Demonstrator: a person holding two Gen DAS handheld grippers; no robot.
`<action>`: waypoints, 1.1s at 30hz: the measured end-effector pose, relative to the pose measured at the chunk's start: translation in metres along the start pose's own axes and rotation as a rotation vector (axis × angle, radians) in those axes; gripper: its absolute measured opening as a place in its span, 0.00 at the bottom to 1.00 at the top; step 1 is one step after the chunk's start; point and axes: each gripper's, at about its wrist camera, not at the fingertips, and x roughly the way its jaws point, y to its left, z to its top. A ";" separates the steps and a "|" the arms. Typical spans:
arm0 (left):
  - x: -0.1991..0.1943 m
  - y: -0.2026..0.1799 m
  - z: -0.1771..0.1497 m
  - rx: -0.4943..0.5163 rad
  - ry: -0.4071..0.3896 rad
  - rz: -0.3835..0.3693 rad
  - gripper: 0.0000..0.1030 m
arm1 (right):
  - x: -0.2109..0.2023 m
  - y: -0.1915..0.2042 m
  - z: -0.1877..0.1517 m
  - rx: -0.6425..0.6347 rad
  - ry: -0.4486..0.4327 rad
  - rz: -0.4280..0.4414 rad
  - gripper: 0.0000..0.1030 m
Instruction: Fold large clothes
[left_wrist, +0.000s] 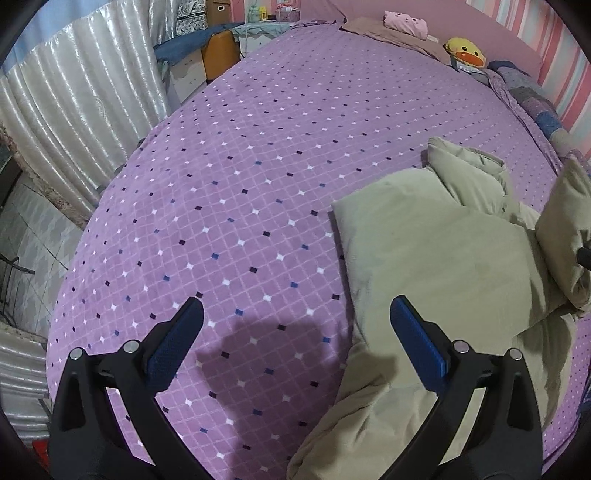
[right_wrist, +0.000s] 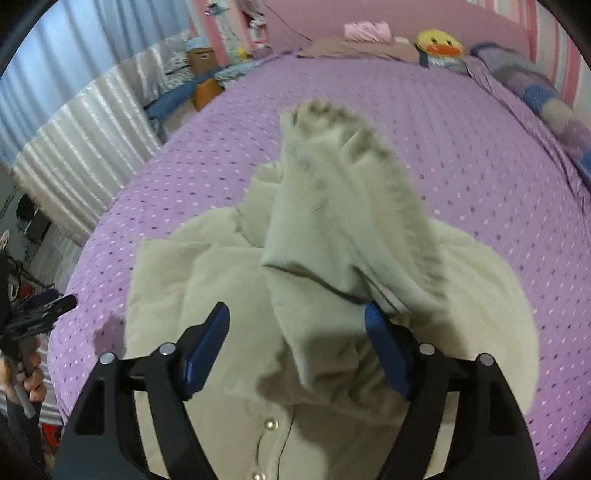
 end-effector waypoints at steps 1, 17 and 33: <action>-0.001 -0.002 0.001 0.003 -0.002 -0.002 0.97 | -0.007 -0.004 0.001 -0.006 -0.007 0.003 0.74; -0.003 -0.115 0.017 0.106 0.010 -0.168 0.97 | -0.020 -0.166 -0.035 0.206 -0.006 -0.186 0.79; 0.052 -0.250 0.027 0.124 0.236 -0.373 0.45 | -0.001 -0.184 -0.040 0.269 -0.027 -0.140 0.79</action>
